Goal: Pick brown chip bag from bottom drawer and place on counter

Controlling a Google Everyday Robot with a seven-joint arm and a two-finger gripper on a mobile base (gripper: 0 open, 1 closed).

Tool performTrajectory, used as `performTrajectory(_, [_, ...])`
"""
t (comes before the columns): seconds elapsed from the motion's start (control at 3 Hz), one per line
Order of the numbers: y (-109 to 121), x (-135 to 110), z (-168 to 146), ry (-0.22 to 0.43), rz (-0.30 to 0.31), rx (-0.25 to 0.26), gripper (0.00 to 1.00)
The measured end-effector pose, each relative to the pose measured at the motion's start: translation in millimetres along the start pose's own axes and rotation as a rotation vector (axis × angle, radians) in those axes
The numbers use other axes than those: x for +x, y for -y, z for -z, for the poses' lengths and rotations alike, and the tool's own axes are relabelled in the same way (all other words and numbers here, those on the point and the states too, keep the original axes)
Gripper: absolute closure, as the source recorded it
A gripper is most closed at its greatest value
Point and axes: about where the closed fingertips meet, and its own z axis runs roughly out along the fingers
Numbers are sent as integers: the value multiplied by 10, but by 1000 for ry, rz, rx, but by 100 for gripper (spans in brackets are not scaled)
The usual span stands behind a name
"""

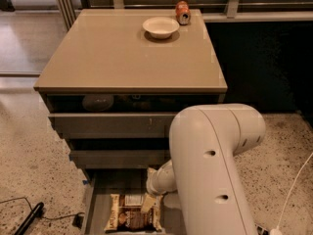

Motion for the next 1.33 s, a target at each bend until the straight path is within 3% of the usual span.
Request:
performTrajectory(0.67, [-49, -32, -15, 17, 0, -5, 0])
performTrajectory(1.33, [-318, -47, -224, 50, -27, -54, 0])
